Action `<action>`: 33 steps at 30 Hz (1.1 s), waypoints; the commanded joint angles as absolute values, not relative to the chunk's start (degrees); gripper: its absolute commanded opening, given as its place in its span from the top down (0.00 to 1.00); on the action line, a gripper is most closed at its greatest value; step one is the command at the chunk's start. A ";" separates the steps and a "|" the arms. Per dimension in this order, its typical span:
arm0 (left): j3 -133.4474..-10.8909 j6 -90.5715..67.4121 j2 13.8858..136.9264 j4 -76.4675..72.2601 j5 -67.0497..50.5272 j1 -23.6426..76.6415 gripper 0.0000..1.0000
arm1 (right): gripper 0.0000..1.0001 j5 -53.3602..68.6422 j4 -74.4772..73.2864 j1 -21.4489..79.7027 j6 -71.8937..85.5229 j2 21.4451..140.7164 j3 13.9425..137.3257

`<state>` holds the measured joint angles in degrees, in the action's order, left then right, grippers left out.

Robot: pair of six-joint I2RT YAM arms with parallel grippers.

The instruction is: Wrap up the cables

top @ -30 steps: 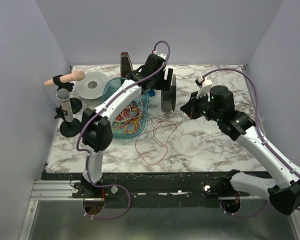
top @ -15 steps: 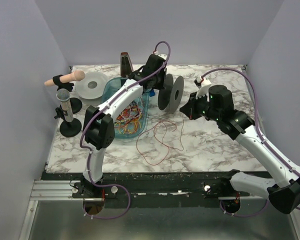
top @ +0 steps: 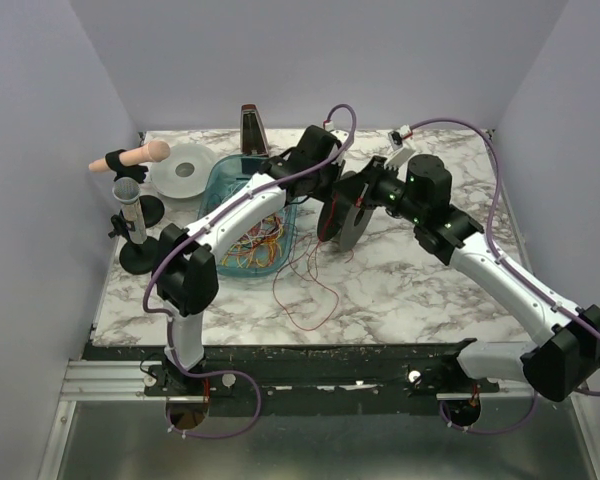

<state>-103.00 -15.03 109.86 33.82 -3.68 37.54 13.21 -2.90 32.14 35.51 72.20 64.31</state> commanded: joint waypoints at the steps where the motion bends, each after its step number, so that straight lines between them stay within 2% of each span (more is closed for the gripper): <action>1: -100.91 -10.29 104.77 33.84 -3.51 38.32 1.00 | 0.99 5.99 5.00 31.82 41.83 70.41 61.27; 6: -98.18 -10.72 104.24 31.56 -6.32 38.41 1.00 | 0.99 1.06 6.41 31.64 42.98 69.52 57.05; 10: -98.00 -11.51 104.41 30.68 -8.43 38.32 0.90 | 0.99 1.14 7.91 30.50 43.32 71.10 54.67; 14: -98.52 -11.34 104.24 30.85 -9.58 38.41 0.89 | 0.99 3.08 10.72 28.74 43.68 73.38 54.31; 21: -99.75 -11.34 103.54 30.76 -11.25 38.41 0.80 | 0.99 4.48 10.46 26.81 42.80 78.30 57.04; 26: -100.28 -11.52 103.27 30.32 -12.04 38.14 0.66 | 0.99 5.01 10.37 26.72 43.50 82.61 58.88; 30: -99.32 -12.56 103.10 30.15 -13.35 37.27 0.64 | 0.99 3.26 9.32 26.63 45.26 83.85 59.24; 33: -98.18 -12.74 102.92 29.36 -14.59 37.00 0.59 | 0.99 1.68 8.27 26.63 46.23 82.97 58.80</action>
